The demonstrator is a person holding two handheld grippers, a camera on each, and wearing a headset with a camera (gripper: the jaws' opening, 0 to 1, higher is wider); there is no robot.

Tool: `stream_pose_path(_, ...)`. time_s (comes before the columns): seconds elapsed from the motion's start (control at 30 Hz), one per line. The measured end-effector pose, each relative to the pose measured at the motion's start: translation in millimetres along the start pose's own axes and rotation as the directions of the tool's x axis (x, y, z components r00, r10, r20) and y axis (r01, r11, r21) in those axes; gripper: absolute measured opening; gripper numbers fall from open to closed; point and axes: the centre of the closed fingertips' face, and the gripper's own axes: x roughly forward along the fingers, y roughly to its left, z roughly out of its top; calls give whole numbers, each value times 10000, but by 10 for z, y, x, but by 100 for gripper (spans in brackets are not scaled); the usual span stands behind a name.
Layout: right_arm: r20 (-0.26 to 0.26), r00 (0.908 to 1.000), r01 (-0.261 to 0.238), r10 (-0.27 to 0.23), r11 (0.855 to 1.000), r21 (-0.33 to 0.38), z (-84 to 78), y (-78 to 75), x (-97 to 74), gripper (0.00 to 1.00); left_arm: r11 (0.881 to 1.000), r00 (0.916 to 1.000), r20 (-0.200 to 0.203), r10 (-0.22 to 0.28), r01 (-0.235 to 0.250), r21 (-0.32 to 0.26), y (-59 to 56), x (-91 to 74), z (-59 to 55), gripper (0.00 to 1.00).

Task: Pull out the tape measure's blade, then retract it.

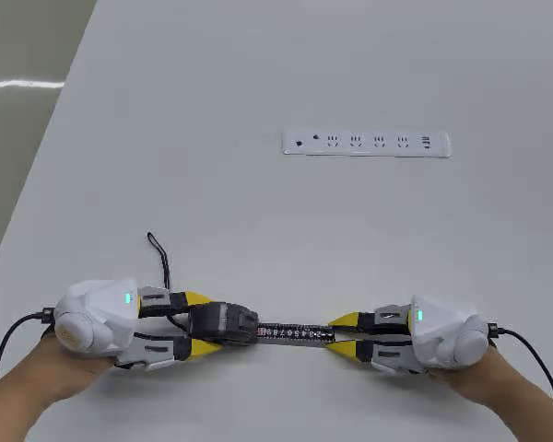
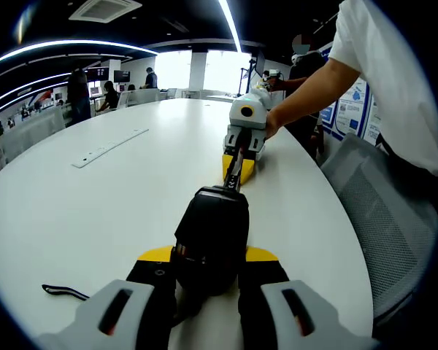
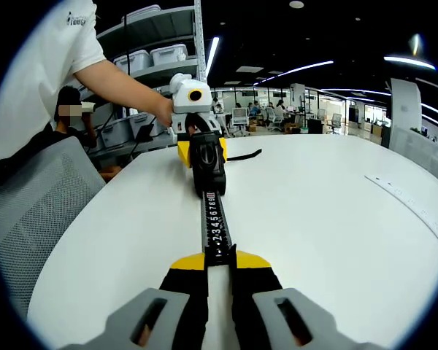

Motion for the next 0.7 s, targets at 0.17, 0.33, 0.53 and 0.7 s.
stream_pose_path(0.17,17,10000,48,-48,10000,68,-17,7,-63,8,10000,10000,2,-12,12,-4,-1,1,0,28)
stream_pose_path(0.33,9,10000,82,-82,9999,139,-46,-2,-115,8,10000,10000,7,0,0,-10,-2,-1,-4,28)
stream_pose_path(0.53,-6,9999,128,-128,9997,216,-59,-8,-183,8,10000,10000,-2,-1,1,-29,-4,-1,-8,28)
stream_pose_path(0.7,-47,9998,177,-176,9995,267,-99,-11,-226,8,10000,10000,-25,15,-15,-29,-1,3,-8,28)
